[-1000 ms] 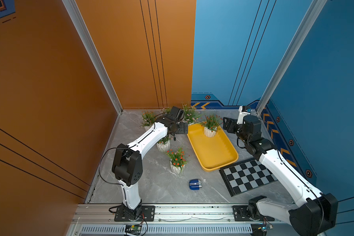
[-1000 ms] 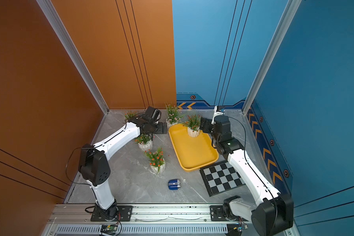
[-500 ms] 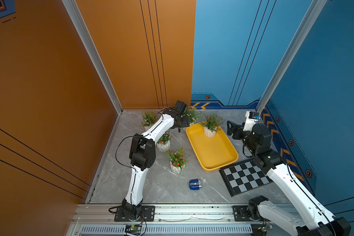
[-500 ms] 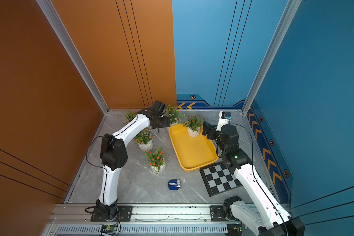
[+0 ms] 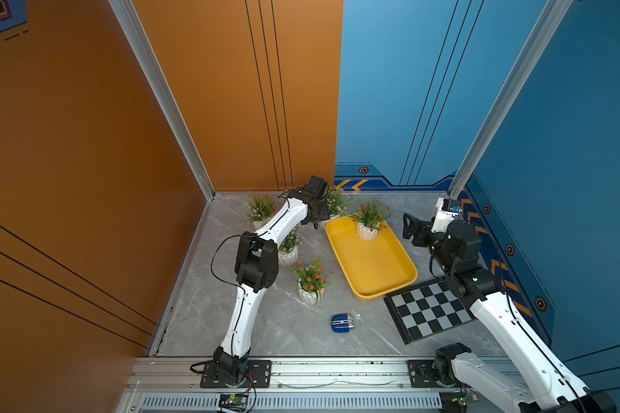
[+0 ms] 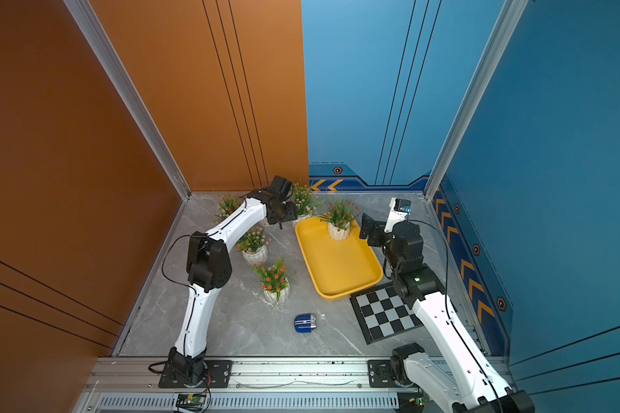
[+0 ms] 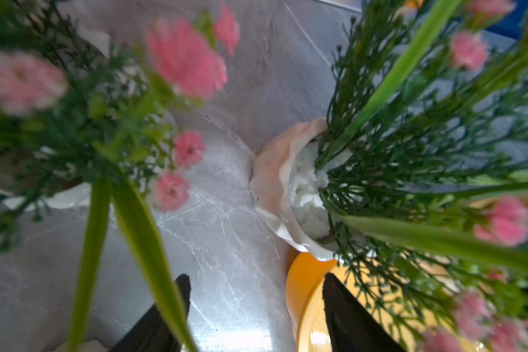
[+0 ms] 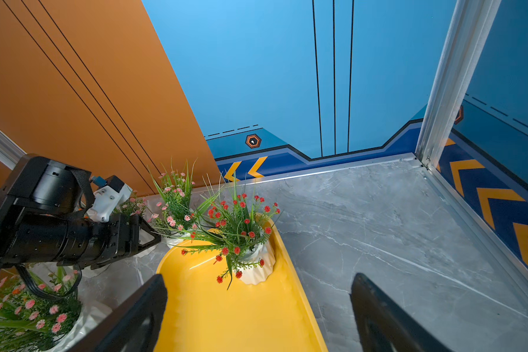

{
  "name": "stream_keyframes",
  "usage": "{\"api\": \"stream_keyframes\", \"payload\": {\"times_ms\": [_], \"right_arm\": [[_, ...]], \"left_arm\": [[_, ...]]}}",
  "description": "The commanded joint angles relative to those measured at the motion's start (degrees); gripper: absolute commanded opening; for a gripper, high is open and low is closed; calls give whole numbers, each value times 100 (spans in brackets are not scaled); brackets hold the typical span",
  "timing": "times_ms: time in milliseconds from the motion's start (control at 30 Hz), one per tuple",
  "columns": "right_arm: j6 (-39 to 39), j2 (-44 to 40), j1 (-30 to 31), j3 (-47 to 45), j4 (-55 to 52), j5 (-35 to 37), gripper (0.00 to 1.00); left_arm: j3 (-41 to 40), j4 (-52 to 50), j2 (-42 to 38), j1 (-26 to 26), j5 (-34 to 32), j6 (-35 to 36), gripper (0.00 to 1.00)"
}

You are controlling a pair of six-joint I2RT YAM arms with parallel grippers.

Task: Put the potted gypsophila into the storage box
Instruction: Pick up the baby's breath potted plant from the center of the board.

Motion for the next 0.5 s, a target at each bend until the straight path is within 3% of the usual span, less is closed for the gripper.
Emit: {"api": "stream_keyframes", "payload": {"times_ms": [0,467], "right_arm": [[-60,-1,-53,-63,-7,-37,95],[-46,-5,-118,-63,-124,-29,95]], "left_arm": [[334,-132,274,60,-177,-123,70],[897,-187,903,153,-280,-76,58]]}}
